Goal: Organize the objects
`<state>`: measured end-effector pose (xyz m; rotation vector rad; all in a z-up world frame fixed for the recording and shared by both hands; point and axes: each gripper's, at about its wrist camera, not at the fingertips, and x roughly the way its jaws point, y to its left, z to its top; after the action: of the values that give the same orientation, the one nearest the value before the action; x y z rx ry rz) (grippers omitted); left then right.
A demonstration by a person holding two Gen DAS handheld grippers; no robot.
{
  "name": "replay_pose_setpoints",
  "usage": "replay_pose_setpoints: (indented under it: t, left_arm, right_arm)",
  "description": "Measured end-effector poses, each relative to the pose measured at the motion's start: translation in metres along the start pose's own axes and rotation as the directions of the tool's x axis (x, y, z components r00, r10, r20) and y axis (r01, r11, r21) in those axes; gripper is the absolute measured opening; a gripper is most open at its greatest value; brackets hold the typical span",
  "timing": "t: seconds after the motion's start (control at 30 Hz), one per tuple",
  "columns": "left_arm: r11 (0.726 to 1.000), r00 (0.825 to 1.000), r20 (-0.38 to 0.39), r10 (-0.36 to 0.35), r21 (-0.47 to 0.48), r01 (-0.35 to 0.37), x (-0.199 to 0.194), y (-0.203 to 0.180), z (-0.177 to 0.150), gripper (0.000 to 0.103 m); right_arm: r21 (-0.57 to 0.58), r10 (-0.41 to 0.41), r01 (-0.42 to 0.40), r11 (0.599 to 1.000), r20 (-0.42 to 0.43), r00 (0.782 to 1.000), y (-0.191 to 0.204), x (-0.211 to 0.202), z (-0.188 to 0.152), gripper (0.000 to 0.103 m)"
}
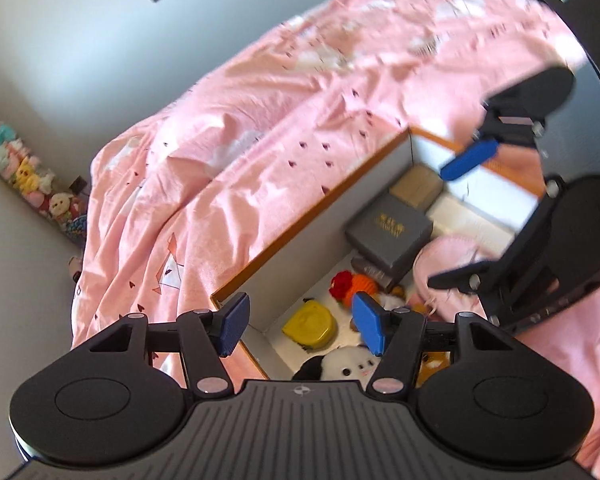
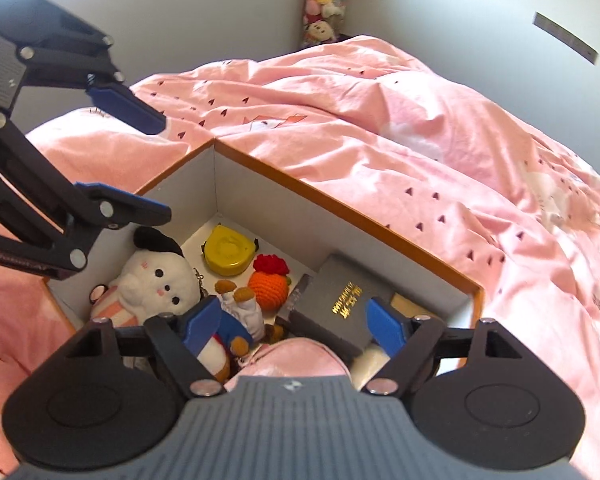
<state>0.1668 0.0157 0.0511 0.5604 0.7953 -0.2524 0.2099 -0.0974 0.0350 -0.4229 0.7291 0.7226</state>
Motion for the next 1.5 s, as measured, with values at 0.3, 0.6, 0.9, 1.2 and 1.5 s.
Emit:
replay_pose_setpoints:
  t: [0.3,0.6,0.9,1.2,1.5]
  left_arm:
    - [0.938,0.972,0.198,0.127,-0.342,-0.053,-0.058,0.004,-0.010,0.085]
    - [0.765,0.923,0.185,0.338,-0.625,-0.154,-0.077,-0.015,-0.055,0.088]
    - [0.727,0.949,0.101,0.298,-0.668,-0.158,-0.061,-0.036,-0.091,0.088]
    - [0.766,0.975,0.014,0.221,-0.621,-0.165,-0.041,-0.058,-0.098,0.088]
    - [0.769,0.980,-0.034,0.197,-0.615,-0.176,-0.038,-0.063,-0.098,0.088]
  right_arm:
    - [0.134,-0.105,0.090,0.987,0.113,0.988,0.008,-0.065,-0.026,0.089]
    - [0.335,-0.241,0.163,0.928,0.206,0.948,0.024,-0.104,-0.058,0.093]
    - [0.378,-0.297,0.212,0.901,0.183,0.937,0.045,-0.097,-0.090,0.094]
    - [0.442,-0.298,0.228,0.868,0.097,0.949,0.050,-0.080,-0.116,0.094]
    - [0.444,-0.284,0.216,0.870,0.092,0.954,0.049,-0.074,-0.118,0.094]
